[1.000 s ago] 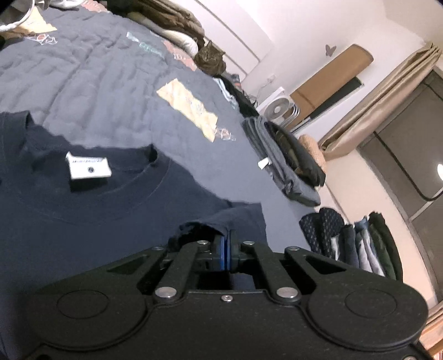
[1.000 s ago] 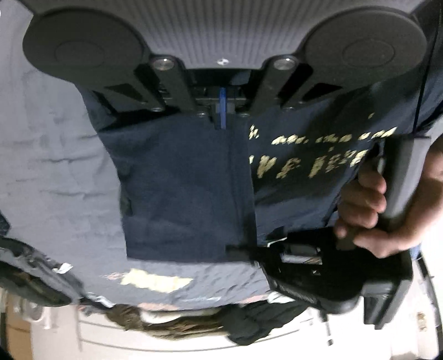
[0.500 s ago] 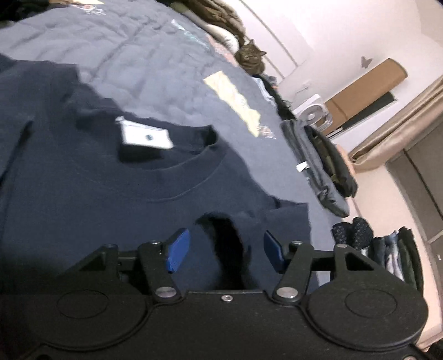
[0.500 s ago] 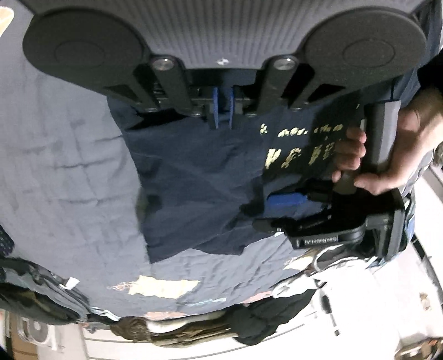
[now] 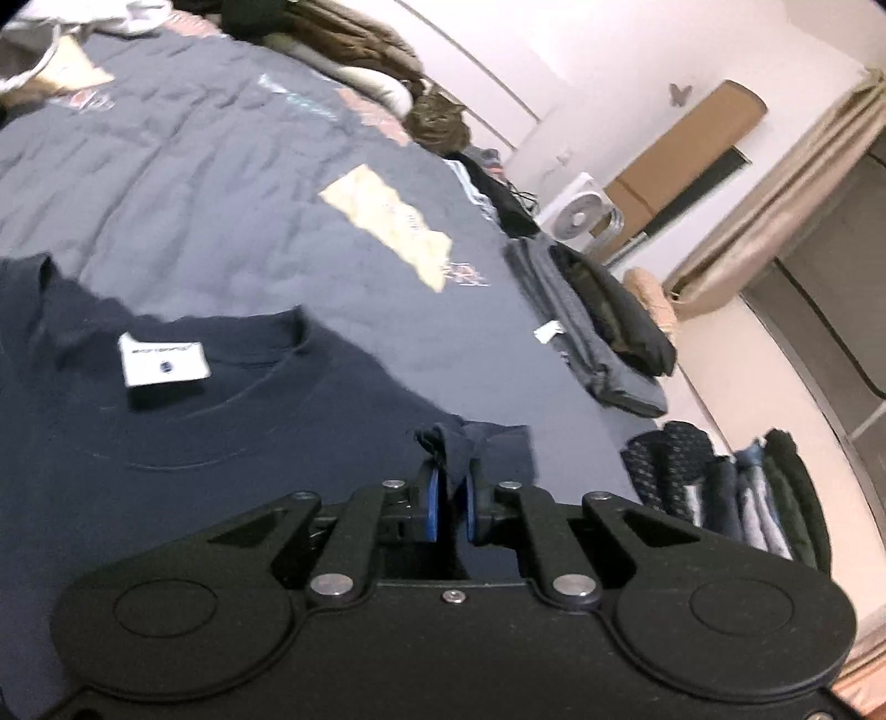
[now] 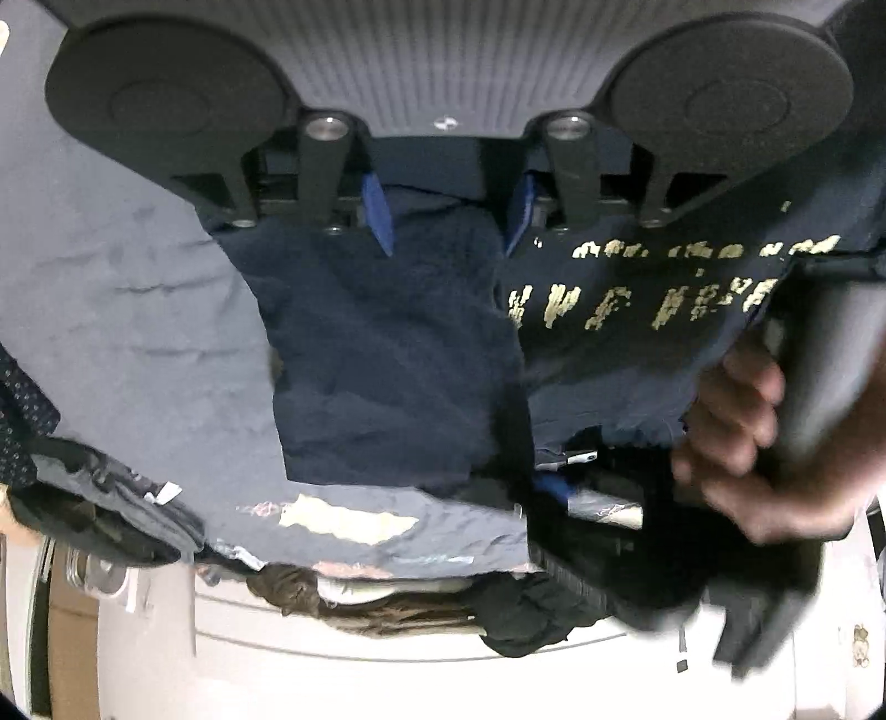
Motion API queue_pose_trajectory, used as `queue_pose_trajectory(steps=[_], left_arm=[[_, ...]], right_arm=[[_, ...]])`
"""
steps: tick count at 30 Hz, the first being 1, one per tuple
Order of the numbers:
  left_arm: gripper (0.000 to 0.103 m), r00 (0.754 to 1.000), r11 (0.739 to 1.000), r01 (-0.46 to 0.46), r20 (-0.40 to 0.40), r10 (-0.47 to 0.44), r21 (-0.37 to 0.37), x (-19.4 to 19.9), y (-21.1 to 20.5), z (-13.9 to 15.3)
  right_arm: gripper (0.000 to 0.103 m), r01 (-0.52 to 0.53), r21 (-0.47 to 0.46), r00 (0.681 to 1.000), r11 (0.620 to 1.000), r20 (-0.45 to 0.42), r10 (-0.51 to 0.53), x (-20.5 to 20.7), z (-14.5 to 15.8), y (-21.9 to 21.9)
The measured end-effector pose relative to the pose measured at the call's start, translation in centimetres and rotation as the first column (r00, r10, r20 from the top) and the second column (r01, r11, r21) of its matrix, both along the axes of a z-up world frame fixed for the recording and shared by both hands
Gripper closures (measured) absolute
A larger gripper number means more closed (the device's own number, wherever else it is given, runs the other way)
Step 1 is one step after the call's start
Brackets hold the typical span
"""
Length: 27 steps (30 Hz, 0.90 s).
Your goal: Fold clothes
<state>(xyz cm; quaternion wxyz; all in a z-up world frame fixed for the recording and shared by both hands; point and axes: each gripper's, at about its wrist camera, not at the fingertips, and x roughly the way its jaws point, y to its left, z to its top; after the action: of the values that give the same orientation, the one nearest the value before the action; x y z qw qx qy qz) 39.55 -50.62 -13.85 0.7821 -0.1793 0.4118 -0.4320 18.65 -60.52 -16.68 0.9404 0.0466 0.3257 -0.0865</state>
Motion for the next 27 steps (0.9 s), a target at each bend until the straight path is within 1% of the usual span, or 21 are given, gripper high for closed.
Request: queue_pose_trajectory(steps=[1,2,4,7,9,11,13,15,16,18,20,21,22,24,25,27], left_arm=[[0.094,1.0,1.0,0.007,0.006,-0.007,-0.002,-0.3,-0.2,0.4],[0.094,1.0,1.0,0.01,0.007,-0.01,-0.004,-0.4,-0.3,0.8],[0.094,1.0,1.0,0.014,0.01,-0.014,-0.008,-0.8,-0.5,1.6],[0.094,1.0,1.0,0.006,0.017,-0.006,-0.009,-0.9,-0.1,2.3],[0.094,1.0,1.0,-0.005,0.02,0.005,0.0,-0.8,0.3,2.4],[0.094,1.0,0.999,-0.016,-0.007,0.016,0.03,-0.3,0.6,0.7],[0.094,0.999,0.997,-0.023,-0.034,0.025,0.069,0.3,0.9,-1.3],[0.093,0.996,0.991,-0.037,-0.081,0.048,0.131,1.1,0.9,-4.0],[0.09,0.995,0.988,-0.039,-0.09,0.052,0.147,1.2,1.1,-4.8],[0.087,0.993,0.985,-0.047,-0.097,0.064,0.166,1.4,1.5,-5.8],[0.066,0.995,0.989,-0.075,-0.053,0.082,0.128,1.0,2.8,-4.6],[0.063,0.995,0.99,-0.088,-0.032,0.092,0.109,0.9,3.4,-4.0],[0.059,0.995,0.991,-0.097,-0.006,0.098,0.09,0.7,3.9,-3.2],[0.059,0.994,0.994,-0.097,0.055,0.094,0.053,0.4,4.2,-1.0],[0.057,0.994,0.996,-0.09,0.071,0.088,0.029,0.4,4.0,0.1],[0.054,0.994,0.999,-0.038,0.104,0.037,0.001,0.4,2.2,1.9]], right_arm=[[0.067,-0.002,-0.015,1.0,1.0,-0.003,0.002,0.0,-0.1,0.1],[0.081,-0.004,-0.029,1.0,1.0,-0.006,0.004,-0.1,-0.1,0.1],[0.083,-0.01,-0.043,1.0,0.999,-0.01,0.01,-0.2,0.0,0.1],[0.088,-0.044,-0.021,0.999,0.999,-0.017,0.044,-0.5,1.3,-0.8],[0.088,-0.093,0.028,0.995,0.995,-0.026,0.093,-0.7,2.5,-1.4],[0.088,-0.145,0.055,0.988,0.988,-0.035,0.147,-1.0,3.8,-1.8],[0.086,-0.173,0.042,0.981,0.984,-0.076,0.176,-1.0,4.0,-1.8],[0.084,-0.168,0.06,0.979,0.984,-0.106,0.173,-0.9,2.8,-1.9],[0.082,-0.161,0.073,0.978,0.984,-0.119,0.168,-0.8,2.1,-1.9],[0.079,-0.159,0.098,0.974,0.982,-0.147,0.172,-0.8,1.1,-2.2],[0.076,-0.139,0.135,0.979,0.981,-0.13,0.156,-1.1,2.0,-3.3],[0.075,-0.126,0.157,0.982,0.979,-0.117,0.145,-1.3,2.6,-3.9],[0.071,-0.114,0.18,0.985,0.977,-0.105,0.134,-1.4,3.2,-4.6],[0.069,-0.076,0.198,0.994,0.977,-0.057,0.089,-2.0,4.2,-5.8],[0.068,-0.055,0.204,0.998,0.977,-0.03,0.063,-2.4,4.7,-6.4],[0.068,-0.031,0.215,1.0,0.976,0.002,0.031,-2.6,4.8,-7.1]])
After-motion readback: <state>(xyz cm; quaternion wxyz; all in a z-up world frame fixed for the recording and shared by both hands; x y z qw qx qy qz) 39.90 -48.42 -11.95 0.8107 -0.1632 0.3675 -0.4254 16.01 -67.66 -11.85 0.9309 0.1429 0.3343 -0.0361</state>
